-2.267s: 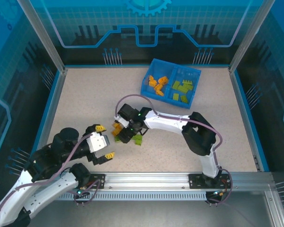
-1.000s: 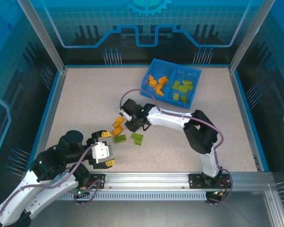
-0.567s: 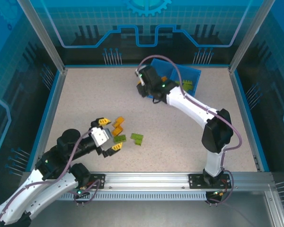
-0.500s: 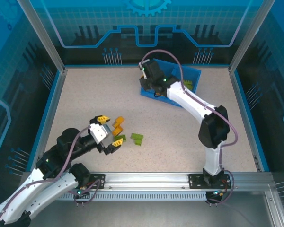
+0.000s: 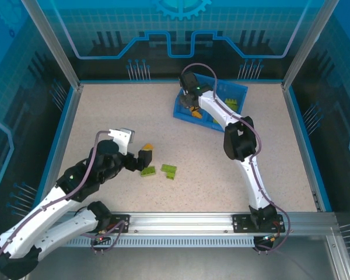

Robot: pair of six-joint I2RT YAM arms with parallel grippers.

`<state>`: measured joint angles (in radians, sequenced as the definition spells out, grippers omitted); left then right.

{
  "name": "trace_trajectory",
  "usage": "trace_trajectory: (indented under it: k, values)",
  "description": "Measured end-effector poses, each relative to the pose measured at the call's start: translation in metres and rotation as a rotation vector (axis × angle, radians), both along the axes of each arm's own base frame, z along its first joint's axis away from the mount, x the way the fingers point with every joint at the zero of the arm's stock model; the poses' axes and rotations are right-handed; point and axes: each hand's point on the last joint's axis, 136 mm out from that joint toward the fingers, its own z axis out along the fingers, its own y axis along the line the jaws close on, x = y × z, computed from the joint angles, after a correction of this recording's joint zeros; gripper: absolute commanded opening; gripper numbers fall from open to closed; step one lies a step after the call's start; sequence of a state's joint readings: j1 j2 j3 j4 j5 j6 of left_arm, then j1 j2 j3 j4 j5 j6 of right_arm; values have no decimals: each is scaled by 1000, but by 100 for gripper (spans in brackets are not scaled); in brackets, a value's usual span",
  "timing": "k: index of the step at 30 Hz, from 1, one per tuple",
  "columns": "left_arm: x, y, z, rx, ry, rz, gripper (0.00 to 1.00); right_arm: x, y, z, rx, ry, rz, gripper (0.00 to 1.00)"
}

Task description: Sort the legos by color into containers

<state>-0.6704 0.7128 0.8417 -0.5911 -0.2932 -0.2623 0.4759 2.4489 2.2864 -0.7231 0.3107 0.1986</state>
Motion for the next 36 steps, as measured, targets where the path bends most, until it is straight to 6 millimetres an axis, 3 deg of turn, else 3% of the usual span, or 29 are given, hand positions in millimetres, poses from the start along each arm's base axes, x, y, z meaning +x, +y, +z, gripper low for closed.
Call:
trace_trajectory:
  k: [8, 12, 15, 20, 24, 26, 29, 36]
  values:
    - [27, 12, -27, 30, 188, 140, 99, -13, -1, 8, 19, 24, 6, 36]
    - [38, 16, -44, 15, 256, 187, 99, -28, -8, 46, 43, -6, 11, 37]
    - [48, 17, -53, -33, 295, 220, 99, -50, -13, 94, 97, -51, 32, 42]
    - [66, 11, -93, -42, 435, 231, 99, -128, -18, 166, 274, -91, 146, 56]
    - [71, 1, -141, 23, 589, 208, 99, -199, -19, 204, 405, -120, 284, 68]
    - [76, 0, -158, 54, 637, 208, 99, -230, -17, 206, 438, -111, 345, 73]
    - [83, 0, -176, 101, 682, 213, 99, -264, -13, 194, 458, -61, 416, 76]
    - [95, 15, -208, 194, 743, 278, 97, -286, -18, 149, 434, 70, 405, 77]
